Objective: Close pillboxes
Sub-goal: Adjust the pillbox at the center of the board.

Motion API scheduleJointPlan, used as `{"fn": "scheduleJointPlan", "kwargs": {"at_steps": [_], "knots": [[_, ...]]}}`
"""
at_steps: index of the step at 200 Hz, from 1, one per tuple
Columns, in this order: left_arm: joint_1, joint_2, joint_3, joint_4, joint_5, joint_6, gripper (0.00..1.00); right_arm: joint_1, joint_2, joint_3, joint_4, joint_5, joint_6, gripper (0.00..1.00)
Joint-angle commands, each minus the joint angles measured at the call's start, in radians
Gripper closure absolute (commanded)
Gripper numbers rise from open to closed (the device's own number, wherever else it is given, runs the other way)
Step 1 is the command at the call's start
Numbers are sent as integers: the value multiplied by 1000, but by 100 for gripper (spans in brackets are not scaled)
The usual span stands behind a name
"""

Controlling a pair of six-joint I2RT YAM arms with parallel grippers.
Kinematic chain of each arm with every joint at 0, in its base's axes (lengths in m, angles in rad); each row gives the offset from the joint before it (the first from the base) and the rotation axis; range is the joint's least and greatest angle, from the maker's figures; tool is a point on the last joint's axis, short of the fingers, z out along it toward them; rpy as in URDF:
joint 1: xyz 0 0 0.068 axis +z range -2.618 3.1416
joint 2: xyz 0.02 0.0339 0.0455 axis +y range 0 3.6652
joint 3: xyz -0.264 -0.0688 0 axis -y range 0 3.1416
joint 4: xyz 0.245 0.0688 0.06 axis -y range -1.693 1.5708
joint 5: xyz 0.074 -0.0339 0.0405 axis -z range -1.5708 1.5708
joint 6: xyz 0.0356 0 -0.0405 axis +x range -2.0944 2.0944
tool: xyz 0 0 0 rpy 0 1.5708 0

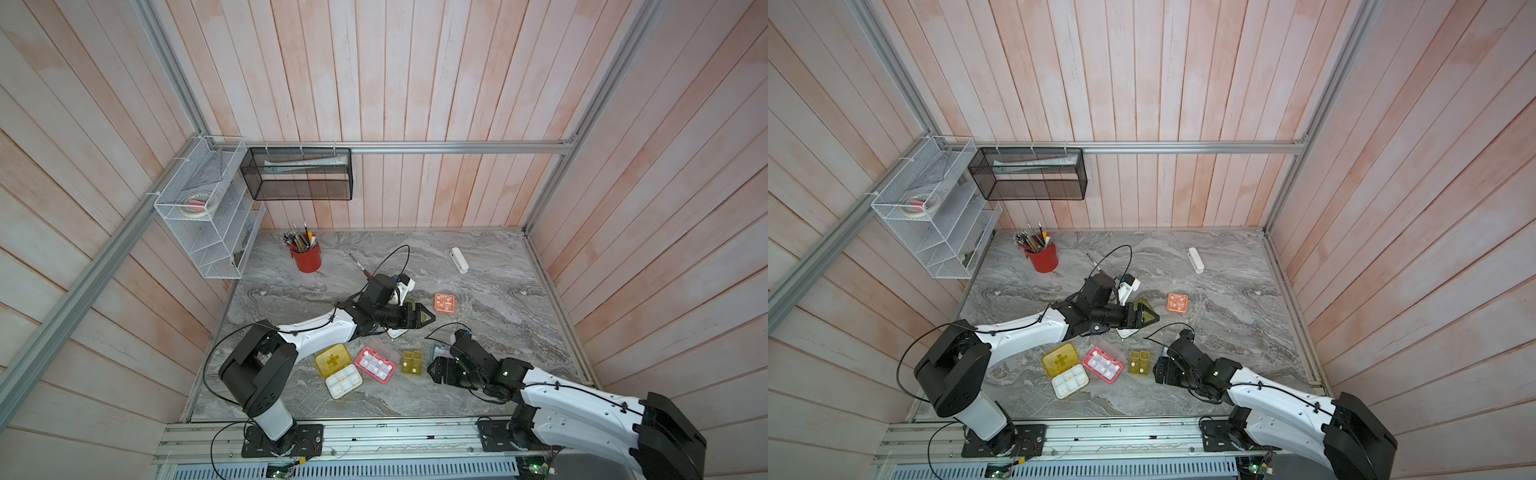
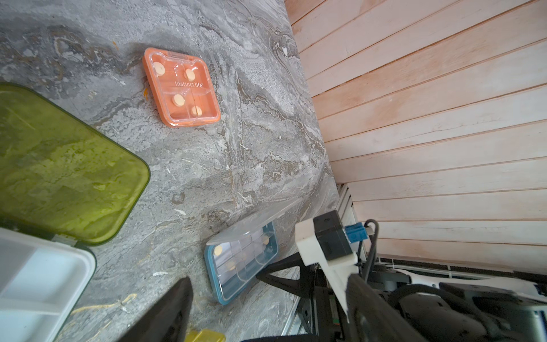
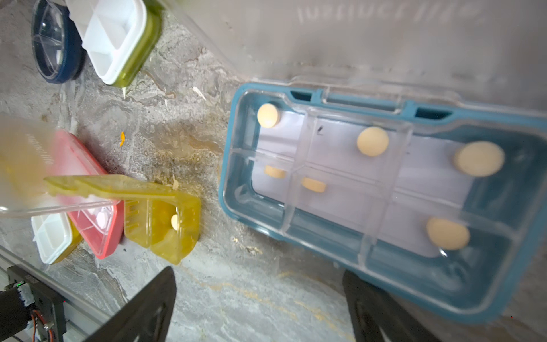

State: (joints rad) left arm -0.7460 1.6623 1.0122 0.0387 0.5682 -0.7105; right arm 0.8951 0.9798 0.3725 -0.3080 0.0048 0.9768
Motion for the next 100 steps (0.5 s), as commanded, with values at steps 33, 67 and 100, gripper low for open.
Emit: {"fn": "scheduleJointPlan", "kwargs": {"at_steps": [33, 67, 100], "knots": [[10, -22, 19, -35, 1, 31, 16, -51, 8, -35, -4, -16, -61, 9], [12, -24, 21, -42, 7, 40, 16, -59, 24, -38, 23, -44, -64, 9], [11, -29, 19, -40, 4, 42, 17, -59, 38, -18, 30, -120, -80, 9]]}}
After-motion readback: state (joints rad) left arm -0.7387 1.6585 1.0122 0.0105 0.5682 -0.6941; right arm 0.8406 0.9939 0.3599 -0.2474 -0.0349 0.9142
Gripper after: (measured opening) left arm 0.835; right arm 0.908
